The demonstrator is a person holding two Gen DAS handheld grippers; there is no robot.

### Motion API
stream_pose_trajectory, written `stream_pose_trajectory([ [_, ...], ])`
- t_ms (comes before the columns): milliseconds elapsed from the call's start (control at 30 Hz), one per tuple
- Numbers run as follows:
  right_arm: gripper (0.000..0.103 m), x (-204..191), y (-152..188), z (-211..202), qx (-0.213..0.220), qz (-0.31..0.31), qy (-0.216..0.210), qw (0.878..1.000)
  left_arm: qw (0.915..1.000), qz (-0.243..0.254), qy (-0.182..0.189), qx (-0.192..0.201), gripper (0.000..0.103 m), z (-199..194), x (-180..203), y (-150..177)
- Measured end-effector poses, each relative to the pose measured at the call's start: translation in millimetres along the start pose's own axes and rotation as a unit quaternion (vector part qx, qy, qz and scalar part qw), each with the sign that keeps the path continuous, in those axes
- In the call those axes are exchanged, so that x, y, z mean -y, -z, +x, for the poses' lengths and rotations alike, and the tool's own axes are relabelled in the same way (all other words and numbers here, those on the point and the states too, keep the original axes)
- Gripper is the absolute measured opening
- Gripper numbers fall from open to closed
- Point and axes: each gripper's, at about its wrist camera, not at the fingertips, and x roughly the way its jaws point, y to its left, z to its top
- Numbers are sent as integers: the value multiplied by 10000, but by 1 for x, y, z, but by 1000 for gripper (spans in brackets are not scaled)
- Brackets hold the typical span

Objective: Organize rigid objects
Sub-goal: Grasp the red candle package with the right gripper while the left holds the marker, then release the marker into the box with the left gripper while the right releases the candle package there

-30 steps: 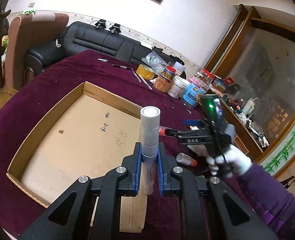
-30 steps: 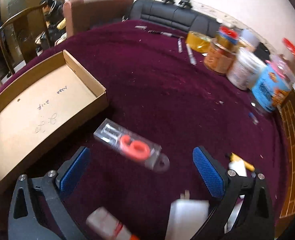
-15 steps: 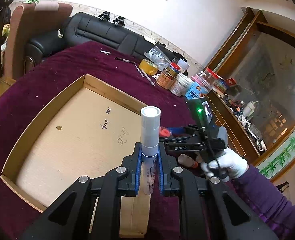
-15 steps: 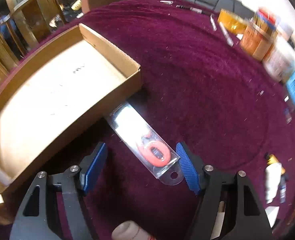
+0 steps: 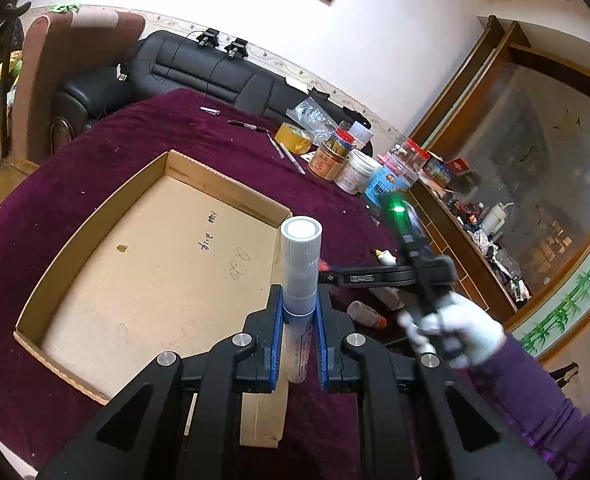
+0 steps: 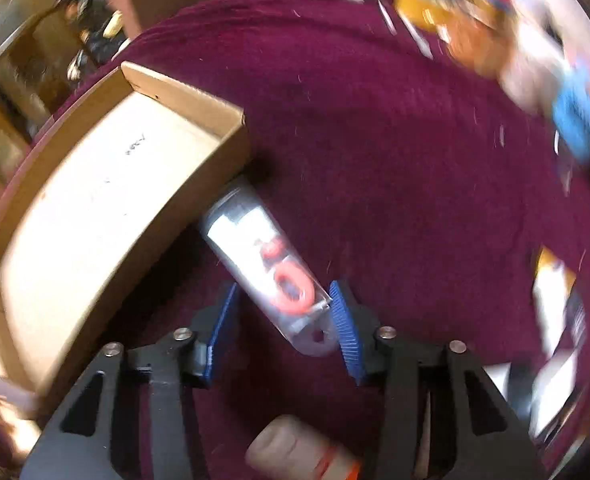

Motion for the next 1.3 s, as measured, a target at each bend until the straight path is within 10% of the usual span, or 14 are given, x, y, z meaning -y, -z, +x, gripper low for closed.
stream_pose_trajectory([
  [67, 46, 3, 10, -9, -128, 224, -332, 9991, 10000, -33, 32, -4, 11, 0, -3, 0],
  [367, 66, -28, -17, 0, 579, -432, 602, 9956, 9999, -124, 100, 15, 11, -6, -13, 2],
  [433, 56, -32, -16, 14, 460, -462, 778, 9948, 9999, -105, 63, 44, 11, -10, -14, -2],
  [500, 25, -29, -11, 7, 563, -442, 938, 9930, 9999, -94, 70, 33, 11, -17, -17, -8],
  [1000, 25, -57, -12, -44, 1162, 327, -930, 9883, 9942, 396, -392, -923, 11, 45, -40, -65],
  [1300, 26, -59, -31, -3, 1037, 998, -993, 9846, 9846, 223, -583, -1634, 12, 138, -59, -95],
])
